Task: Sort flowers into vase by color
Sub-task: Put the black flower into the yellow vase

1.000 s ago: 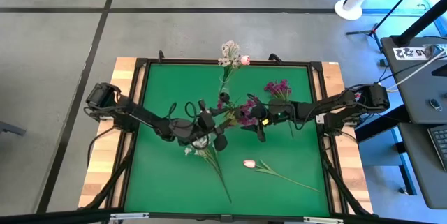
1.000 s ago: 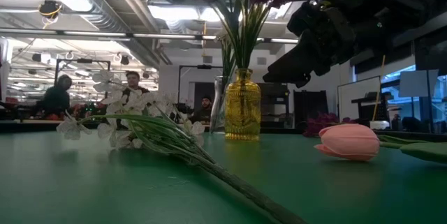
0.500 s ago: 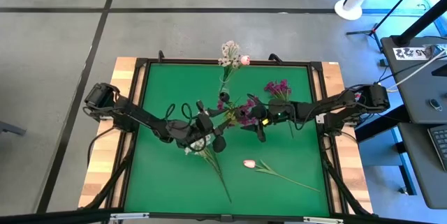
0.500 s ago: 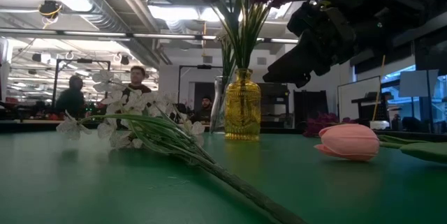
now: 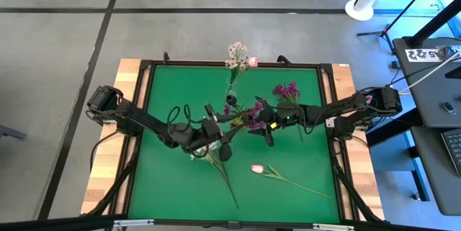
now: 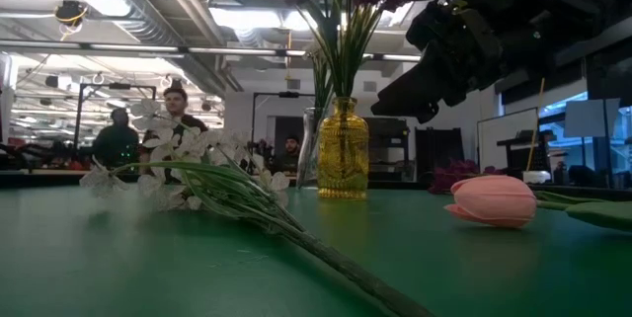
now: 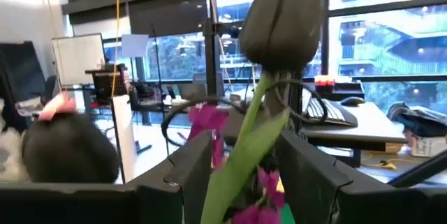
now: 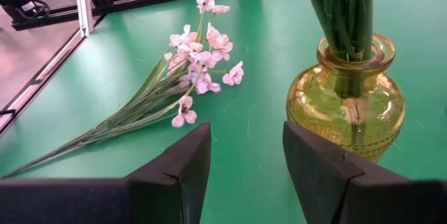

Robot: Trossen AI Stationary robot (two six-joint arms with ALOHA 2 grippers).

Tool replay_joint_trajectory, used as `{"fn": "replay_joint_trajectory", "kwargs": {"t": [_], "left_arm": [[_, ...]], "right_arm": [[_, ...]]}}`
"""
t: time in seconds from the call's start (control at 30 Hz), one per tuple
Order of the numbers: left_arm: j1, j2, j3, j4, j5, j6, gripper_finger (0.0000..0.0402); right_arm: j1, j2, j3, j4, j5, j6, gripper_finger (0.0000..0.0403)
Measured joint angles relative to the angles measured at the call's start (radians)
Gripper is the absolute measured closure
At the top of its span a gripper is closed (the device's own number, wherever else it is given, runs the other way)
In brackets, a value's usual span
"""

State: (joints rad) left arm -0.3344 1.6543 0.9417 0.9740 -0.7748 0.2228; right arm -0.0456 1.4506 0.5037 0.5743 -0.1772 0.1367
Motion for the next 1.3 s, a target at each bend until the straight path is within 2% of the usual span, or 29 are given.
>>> {"fn": "replay_joint_trajectory", "kwargs": {"t": [0.2,0.33,0.73,1.13,1.3], "left_arm": [[0.009,0.000,0.102,-0.160,0.004,0.022,0.0245],[0.012,0.000,0.128,-0.246,-0.062,0.017,0.0246],[-0.021,0.000,0.130,-0.230,-0.153,0.079,0.0301],[0.013,0.000,0.130,-0.232,-0.157,0.066,0.0393],[0.019,0.000,0.130,-0.236,-0.156,0.041,0.0397]], "right_arm": [[0.000,0.000,0.000,0.000,-0.007,0.015,0.0223],[0.000,0.000,0.000,-0.001,-0.026,0.021,0.0223],[0.000,0.000,0.000,-0.001,-0.034,0.022,0.0223],[0.000,0.000,0.000,-0.001,-0.034,0.023,0.0223],[0.000,0.000,0.000,0.000,-0.044,0.024,0.0223]]}}
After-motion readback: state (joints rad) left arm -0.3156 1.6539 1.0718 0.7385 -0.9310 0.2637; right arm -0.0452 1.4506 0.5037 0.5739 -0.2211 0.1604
